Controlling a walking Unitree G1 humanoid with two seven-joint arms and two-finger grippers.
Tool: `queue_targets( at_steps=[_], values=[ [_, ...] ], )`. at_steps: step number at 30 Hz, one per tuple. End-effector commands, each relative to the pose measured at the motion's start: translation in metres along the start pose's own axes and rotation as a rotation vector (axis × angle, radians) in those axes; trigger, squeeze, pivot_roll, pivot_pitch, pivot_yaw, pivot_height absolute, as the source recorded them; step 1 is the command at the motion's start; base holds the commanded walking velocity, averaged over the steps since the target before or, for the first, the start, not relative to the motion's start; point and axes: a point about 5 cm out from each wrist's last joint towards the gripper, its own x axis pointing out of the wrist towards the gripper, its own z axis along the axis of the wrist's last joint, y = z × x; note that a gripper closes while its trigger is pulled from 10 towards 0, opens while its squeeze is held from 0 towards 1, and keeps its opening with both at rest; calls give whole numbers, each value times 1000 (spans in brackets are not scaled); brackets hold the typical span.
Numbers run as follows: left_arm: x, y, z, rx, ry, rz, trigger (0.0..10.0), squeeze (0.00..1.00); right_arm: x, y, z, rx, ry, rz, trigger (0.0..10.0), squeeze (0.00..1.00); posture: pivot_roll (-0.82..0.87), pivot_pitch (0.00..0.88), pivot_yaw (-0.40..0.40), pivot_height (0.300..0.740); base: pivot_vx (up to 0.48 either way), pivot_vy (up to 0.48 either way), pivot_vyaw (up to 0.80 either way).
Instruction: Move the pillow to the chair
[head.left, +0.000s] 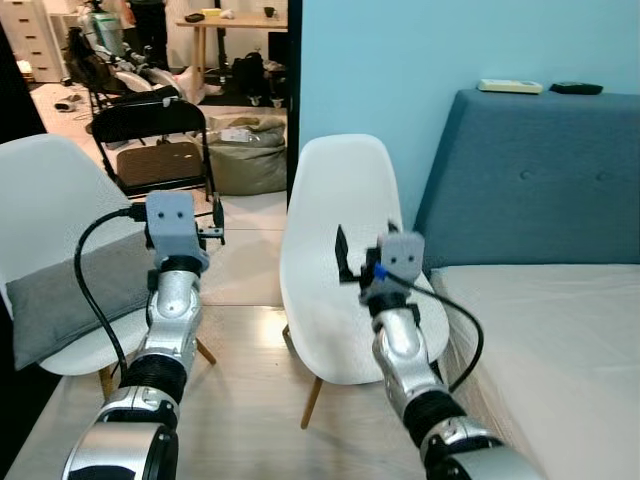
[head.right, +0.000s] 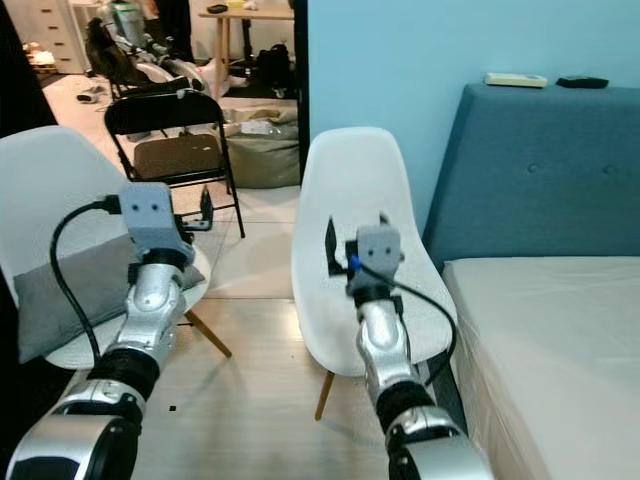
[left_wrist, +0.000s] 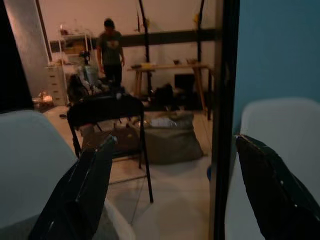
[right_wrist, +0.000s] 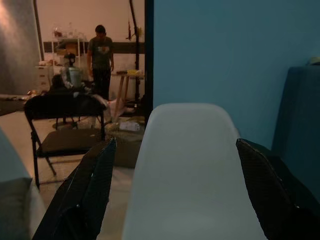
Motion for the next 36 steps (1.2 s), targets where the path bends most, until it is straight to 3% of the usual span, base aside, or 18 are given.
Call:
queue_targets(
  at_steps=[1, 3, 5, 10, 13, 16, 17, 18, 19, 20, 21, 23, 24, 26, 32, 34, 36],
  values=[
    [-17, -4, -18, 6, 76, -18, 10000, 0, 18, -5, 19, 15, -70, -25, 10000, 0, 65, 0, -36, 740, 0, 0, 0],
    [-29, -9, -26, 2, 101, -28, 10000, 0, 32, -10, 34, 17, -121, -38, 10000, 0, 63, 0, -40, 740, 0, 0, 0],
    [-24, -9, -24, 7, 93, -26, 10000, 0, 33, -13, 36, -8, -134, -28, 10000, 0, 78, 0, -63, 740, 0, 0, 0],
    [6, 0, -4, 36, 40, -10, 10000, 0, -1, -11, -1, -52, -1, 20, 10000, 0, 102, 0, -75, 740, 0, 0, 0],
    [10, 3, -1, 45, 37, -8, 10000, 0, -14, -8, -10, -56, 25, 39, 10000, 0, 100, 0, -71, 740, 0, 0, 0],
    [-10, -1, -35, 78, 258, -62, 10000, 0, -27, -7, -23, -64, 89, 49, 10000, 0, 97, 0, -51, 740, 0, 0, 0],
    [-26, -1, -52, 94, 360, -73, 10000, 0, -31, -6, -29, -71, 134, 55, 10000, 0, 94, 0, -44, 740, 0, 0, 0],
    [-37, -1, -62, 103, 418, -77, 10000, 0, -32, -6, -33, -74, 163, 59, 10000, 0, 89, 0, -39, 740, 0, 0, 0],
    [-37, -1, -62, 103, 418, -77, 10000, 0, -32, -6, -33, -74, 163, 59, 10000, 0, 89, 0, -39, 740, 0, 0, 0],
    [-52, -2, -76, 105, 514, -93, 10000, 0, -36, -5, -39, -81, 213, 70, 10000, 0, 88, 0, -41, 740, 0, 0, 0],
    [-52, -2, -76, 105, 514, -93, 10000, 0, -36, -5, -39, -81, 213, 70, 10000, 0, 88, 0, -41, 740, 0, 0, 0],
    [-82, -3, -99, 121, 677, -122, 10000, 0, -51, -6, -62, -57, 400, 69, 10000, 0, 103, 0, -54, 740, 0, 0, 0],
    [-91, -3, -104, 116, 710, -117, 10000, 0, -60, -7, -71, -33, 473, 67, 10000, 0, 105, 0, -56, 740, 0, 0, 0],
    [-94, -1, -103, 64, 688, -74, 10000, 0, -73, -8, -80, -61, 538, 87, 10000, 0, 120, 0, -68, 740, 0, 0, 0],
    [-90, 3, -99, 104, 641, -58, 10000, 0, -78, -3, -81, -71, 524, 131, 10000, 0, 119, 0, -60, 740, 0, 0, 0],
    [-97, 2, -105, 150, 699, -80, 10000, 0, -82, 5, -84, -74, 550, 200, 10000, 0, 115, 1, -45, 740, 0, 0, 0],
    [-124, -3, -123, 218, 887, -165, 10000, 0, -102, 17, -97, -148, 666, 357, 10000, 0, 111, 1, -37, 740, 0, 0, 0]
  ],
)
